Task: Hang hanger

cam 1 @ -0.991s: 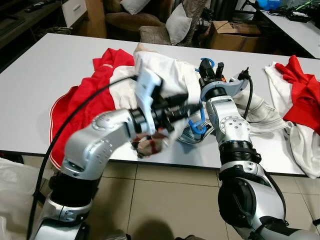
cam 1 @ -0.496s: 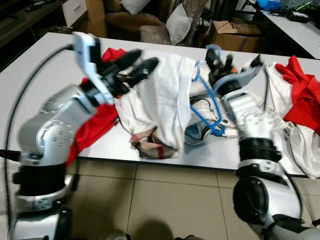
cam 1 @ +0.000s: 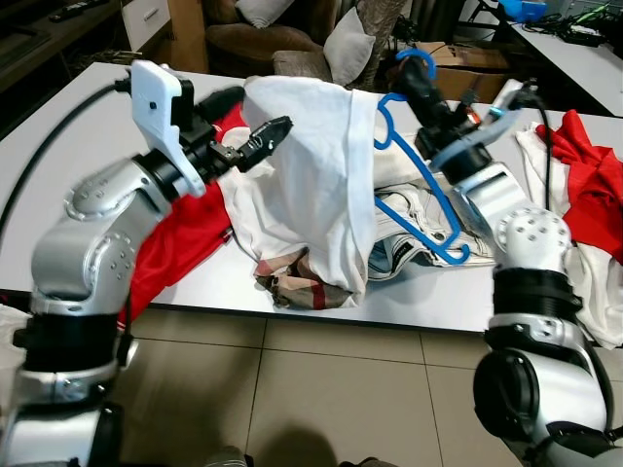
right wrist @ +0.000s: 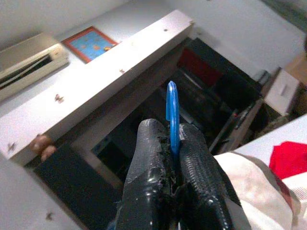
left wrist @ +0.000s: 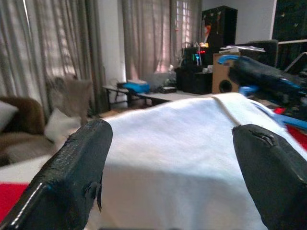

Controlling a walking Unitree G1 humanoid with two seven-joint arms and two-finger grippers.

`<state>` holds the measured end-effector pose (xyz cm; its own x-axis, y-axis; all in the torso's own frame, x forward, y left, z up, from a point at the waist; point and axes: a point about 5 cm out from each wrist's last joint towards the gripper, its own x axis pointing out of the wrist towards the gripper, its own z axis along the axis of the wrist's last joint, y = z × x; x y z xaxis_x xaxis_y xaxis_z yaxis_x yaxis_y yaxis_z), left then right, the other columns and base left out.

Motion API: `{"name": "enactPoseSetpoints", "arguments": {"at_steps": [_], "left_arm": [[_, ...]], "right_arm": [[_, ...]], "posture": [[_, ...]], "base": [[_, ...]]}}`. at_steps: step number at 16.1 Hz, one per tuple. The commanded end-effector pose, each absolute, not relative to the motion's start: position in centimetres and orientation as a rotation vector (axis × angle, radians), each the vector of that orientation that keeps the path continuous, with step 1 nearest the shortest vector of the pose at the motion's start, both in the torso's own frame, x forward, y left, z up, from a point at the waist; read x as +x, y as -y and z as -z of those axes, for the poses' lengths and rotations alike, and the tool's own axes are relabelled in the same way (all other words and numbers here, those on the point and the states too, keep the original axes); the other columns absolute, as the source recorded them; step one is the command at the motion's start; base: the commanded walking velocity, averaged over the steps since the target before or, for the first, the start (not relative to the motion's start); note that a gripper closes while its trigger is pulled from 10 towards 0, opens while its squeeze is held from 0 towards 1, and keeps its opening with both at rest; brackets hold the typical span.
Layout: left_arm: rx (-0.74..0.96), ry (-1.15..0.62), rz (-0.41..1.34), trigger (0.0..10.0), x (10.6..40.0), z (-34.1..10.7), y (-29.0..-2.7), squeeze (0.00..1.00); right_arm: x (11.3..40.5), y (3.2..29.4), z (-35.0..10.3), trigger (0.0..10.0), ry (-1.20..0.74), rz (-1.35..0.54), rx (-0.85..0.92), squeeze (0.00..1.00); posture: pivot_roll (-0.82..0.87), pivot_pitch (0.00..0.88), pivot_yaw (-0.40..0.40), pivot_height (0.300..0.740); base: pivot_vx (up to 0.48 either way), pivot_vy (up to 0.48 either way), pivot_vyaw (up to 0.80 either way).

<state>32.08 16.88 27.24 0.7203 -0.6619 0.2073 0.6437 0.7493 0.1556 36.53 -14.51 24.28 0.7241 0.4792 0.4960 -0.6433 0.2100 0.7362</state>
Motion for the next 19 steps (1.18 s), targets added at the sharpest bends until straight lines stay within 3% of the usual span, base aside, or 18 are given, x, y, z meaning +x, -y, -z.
{"name": "enactPoseSetpoints", "arguments": {"at_steps": [1, 2, 3, 10, 11, 12, 16, 18, 19], "left_arm": [[0.13, 0.298, 0.739, 10.0, 32.2, -28.4, -17.2, 0.14], [0.137, 0.321, 0.797, 10.0, 32.3, -29.9, -18.1, 0.46], [0.177, 0.336, 0.915, 10.0, 32.2, -31.2, -18.3, 1.0], [0.392, 0.099, 1.308, 10.0, 35.2, -31.0, -17.0, 1.0], [0.398, 0.069, 1.356, 10.0, 35.2, -30.7, -16.6, 0.93], [0.413, 0.05, 1.382, 10.0, 35.3, -30.3, -16.5, 0.0], [0.445, -0.112, 1.507, 10.0, 35.8, -28.3, -16.6, 0.0], [0.358, -0.114, 1.538, 10.0, 35.7, -28.3, -16.6, 0.0], [0.318, -0.129, 1.552, 7.6, 35.7, -28.2, -16.6, 0.0]], "right_arm": [[36.1, 14.7, -25.2, 0.0, 0.211, -0.848, 1.059, 0.0], [35.7, 14.7, -25.3, 0.0, 0.216, -0.897, 0.99, 0.0], [35.3, 14.6, -25.2, 0.0, 0.207, -0.939, 0.933, 0.0], [32.7, 13.4, -24.7, 0.0, 0.184, -1.177, 0.687, 0.0], [32.4, 13.4, -24.8, 0.0, 0.192, -1.202, 0.677, 0.0], [32.2, 13.5, -25.0, 0.0, 0.197, -1.221, 0.674, 0.0], [31.6, 13.8, -25.1, 0.0, 0.223, -1.26, 0.647, 0.0], [31.3, 13.9, -25.2, 0.0, 0.235, -1.271, 0.644, 0.0], [31.2, 14.0, -25.2, 0.0, 0.239, -1.274, 0.642, 0.0]], "posture": [[-0.01, 0.0, -0.082, 0.74], [0.0, 0.0, -0.091, 0.74], [0.0, 0.0, -0.098, 0.74], [-0.01, 0.0, -0.062, 0.74], [-0.02, 0.0, -0.058, 0.74], [-0.02, 0.0, -0.056, 0.74], [-0.02, 0.0, -0.035, 0.74], [-0.02, 0.0, -0.03, 0.74], [-0.03, 0.0, -0.024, 0.74]], "base": [[0.0, 0.0, 0.0], [0.0, 0.0, 0.0], [0.0, 0.0, 0.0], [0.0, 0.0, 0.0], [0.0, 0.0, 0.0], [0.0, 0.0, 0.0], [0.0, 0.0, 0.0], [0.0, 0.0, 0.0], [0.0, 0.0, 0.0]]}}
